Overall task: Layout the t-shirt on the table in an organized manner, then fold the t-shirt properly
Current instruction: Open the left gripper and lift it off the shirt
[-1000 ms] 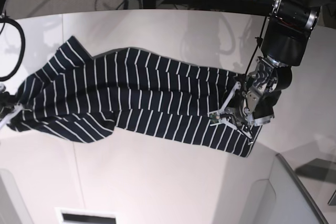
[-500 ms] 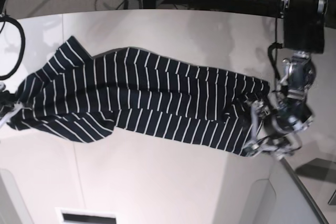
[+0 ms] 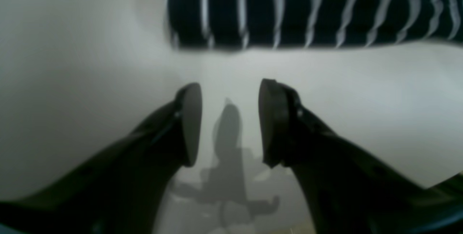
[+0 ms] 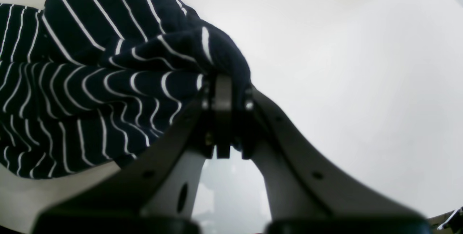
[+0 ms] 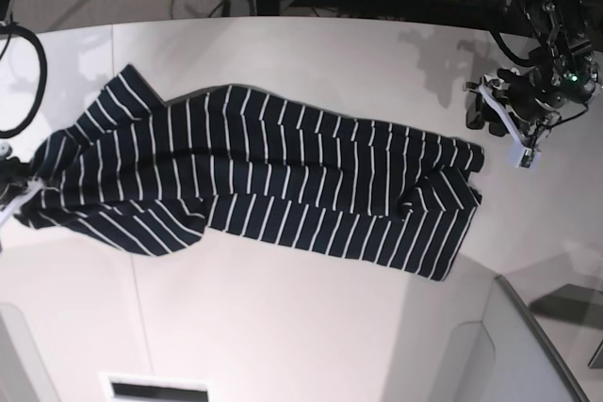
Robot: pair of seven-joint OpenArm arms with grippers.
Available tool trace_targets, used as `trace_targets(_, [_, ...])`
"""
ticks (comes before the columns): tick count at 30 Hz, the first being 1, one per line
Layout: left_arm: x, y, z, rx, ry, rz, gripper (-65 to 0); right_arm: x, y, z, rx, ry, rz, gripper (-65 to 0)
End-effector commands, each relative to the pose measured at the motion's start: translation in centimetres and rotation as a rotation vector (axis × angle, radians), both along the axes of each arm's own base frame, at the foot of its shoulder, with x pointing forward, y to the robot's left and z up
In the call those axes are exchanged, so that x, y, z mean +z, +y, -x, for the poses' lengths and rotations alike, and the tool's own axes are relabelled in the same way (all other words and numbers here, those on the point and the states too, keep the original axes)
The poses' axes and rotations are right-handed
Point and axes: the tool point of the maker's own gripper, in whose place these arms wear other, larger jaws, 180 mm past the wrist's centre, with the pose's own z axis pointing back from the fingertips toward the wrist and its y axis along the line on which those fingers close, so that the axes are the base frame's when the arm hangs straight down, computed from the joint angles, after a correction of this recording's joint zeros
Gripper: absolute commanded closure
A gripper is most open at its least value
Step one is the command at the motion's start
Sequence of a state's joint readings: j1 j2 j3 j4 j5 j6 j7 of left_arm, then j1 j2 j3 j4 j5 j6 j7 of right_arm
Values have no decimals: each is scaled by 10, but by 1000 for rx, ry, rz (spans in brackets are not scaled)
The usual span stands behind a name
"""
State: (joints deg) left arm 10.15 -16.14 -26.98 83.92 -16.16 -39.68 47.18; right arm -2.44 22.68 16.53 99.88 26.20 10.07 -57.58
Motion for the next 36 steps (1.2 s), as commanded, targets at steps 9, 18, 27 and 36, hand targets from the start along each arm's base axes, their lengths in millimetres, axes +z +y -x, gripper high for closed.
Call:
trace_targets(9, [24,-17,-42,-499,-178,-465,-487,17,-4,-10,4,-58,18,0])
trace_targets(18, [21,16,-50,-481,-45,-570,-492,16,-6,-9,-1,-54,19,0])
trace_targets(27, [6,0,-3,47,7,-28,-492,13,-5,-7,2,-48,19,0])
trace_targets(36, [10,25,15,598,-224,198,-492,12,-4,-6,5,-45,18,0])
